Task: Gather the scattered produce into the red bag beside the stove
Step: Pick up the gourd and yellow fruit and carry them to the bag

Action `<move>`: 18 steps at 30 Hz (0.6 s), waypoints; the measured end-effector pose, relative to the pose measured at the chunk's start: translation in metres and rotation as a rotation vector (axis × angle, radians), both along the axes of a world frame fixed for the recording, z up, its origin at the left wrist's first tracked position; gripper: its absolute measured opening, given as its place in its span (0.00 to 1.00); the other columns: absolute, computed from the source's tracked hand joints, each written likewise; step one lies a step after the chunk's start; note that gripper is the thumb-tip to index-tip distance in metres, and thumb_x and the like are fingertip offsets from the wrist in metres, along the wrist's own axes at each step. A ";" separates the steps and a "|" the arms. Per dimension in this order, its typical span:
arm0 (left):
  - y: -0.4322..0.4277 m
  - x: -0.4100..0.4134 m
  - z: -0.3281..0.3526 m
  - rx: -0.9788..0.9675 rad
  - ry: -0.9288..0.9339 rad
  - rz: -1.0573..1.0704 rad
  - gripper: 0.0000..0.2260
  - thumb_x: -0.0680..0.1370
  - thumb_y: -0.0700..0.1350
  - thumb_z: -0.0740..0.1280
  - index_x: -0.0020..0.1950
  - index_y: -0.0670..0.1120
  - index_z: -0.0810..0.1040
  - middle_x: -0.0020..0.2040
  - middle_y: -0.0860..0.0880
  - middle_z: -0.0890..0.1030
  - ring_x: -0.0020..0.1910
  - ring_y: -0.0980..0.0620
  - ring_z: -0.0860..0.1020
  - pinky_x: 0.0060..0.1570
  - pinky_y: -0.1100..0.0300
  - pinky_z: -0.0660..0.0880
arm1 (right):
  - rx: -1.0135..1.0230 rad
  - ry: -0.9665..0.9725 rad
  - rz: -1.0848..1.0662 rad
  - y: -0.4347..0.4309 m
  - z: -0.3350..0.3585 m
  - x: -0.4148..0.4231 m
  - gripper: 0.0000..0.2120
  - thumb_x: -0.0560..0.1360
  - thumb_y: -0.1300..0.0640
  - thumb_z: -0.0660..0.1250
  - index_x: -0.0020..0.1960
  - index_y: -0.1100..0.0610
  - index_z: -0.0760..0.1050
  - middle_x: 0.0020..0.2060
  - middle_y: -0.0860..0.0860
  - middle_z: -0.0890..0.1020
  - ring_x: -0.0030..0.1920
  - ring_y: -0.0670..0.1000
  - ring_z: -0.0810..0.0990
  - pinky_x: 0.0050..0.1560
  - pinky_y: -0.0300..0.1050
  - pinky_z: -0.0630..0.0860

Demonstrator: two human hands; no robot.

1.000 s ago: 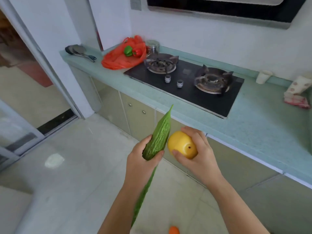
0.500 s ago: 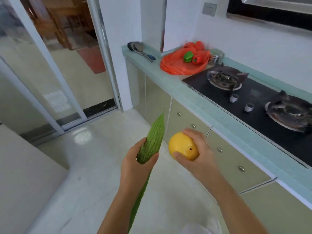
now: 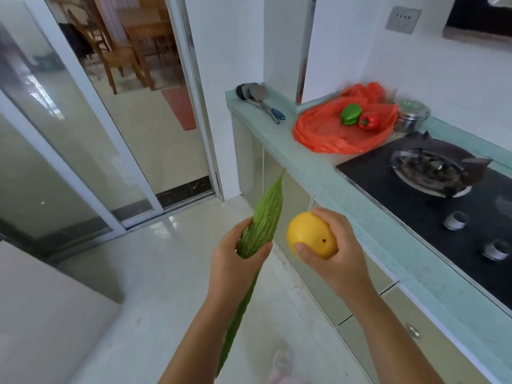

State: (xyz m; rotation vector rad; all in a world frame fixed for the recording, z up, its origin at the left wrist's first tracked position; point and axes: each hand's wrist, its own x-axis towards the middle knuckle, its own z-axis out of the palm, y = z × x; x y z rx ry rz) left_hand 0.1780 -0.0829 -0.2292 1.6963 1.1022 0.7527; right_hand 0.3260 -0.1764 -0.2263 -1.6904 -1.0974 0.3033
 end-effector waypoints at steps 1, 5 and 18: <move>0.011 0.017 0.006 0.013 0.007 -0.025 0.23 0.71 0.48 0.73 0.64 0.55 0.73 0.52 0.56 0.79 0.47 0.66 0.75 0.44 0.70 0.75 | 0.005 0.009 -0.009 0.009 0.002 0.014 0.28 0.62 0.40 0.67 0.61 0.40 0.66 0.59 0.44 0.71 0.59 0.40 0.70 0.50 0.25 0.68; 0.051 0.073 0.023 0.082 0.016 -0.073 0.23 0.71 0.47 0.73 0.64 0.56 0.72 0.50 0.58 0.78 0.46 0.72 0.73 0.40 0.79 0.70 | 0.019 0.014 -0.010 0.046 0.011 0.065 0.29 0.62 0.39 0.66 0.62 0.44 0.67 0.59 0.41 0.70 0.58 0.36 0.69 0.49 0.22 0.66; 0.162 0.146 0.010 0.003 0.032 -0.068 0.20 0.70 0.46 0.73 0.58 0.61 0.72 0.47 0.63 0.78 0.44 0.73 0.74 0.41 0.75 0.73 | -0.042 0.089 -0.091 0.146 -0.003 0.148 0.30 0.60 0.38 0.66 0.61 0.42 0.67 0.57 0.34 0.68 0.56 0.33 0.68 0.46 0.29 0.69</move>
